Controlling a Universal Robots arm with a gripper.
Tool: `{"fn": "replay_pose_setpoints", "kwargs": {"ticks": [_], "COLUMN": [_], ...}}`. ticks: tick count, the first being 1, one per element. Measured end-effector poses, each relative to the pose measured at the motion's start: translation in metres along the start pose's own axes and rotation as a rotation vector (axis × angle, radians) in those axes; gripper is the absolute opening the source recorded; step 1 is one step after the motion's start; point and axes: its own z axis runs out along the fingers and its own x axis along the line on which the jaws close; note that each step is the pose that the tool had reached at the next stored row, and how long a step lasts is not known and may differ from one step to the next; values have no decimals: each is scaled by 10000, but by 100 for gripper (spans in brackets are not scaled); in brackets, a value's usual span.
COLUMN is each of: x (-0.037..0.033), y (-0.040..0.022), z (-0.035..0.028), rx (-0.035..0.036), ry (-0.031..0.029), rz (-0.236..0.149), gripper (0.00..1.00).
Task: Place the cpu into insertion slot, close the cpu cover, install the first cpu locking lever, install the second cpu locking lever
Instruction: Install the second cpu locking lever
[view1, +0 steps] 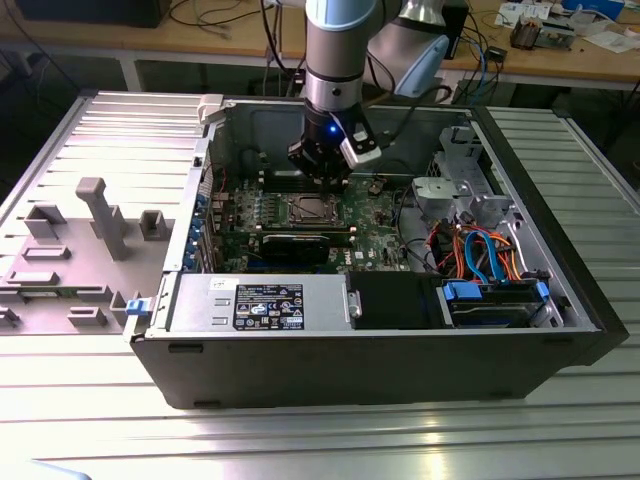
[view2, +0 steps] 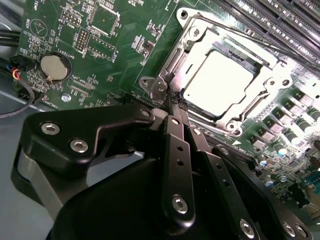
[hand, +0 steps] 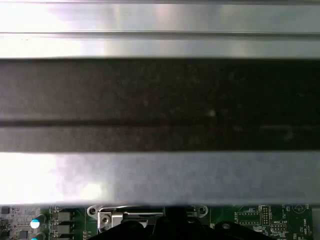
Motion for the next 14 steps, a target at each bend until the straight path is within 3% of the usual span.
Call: {"fn": "replay_pose_setpoints", "kwargs": {"ticks": [1, 3, 4, 14], "x": [1, -2, -2, -2], "y": [-16, -17, -17, -61], "z": [0, -79, -87, -89], "rx": [-1, 19, 25, 57], "ry": [-1, 0, -1, 0], "rz": [3, -2, -1, -1], "gripper": [11, 11, 11, 11]}}
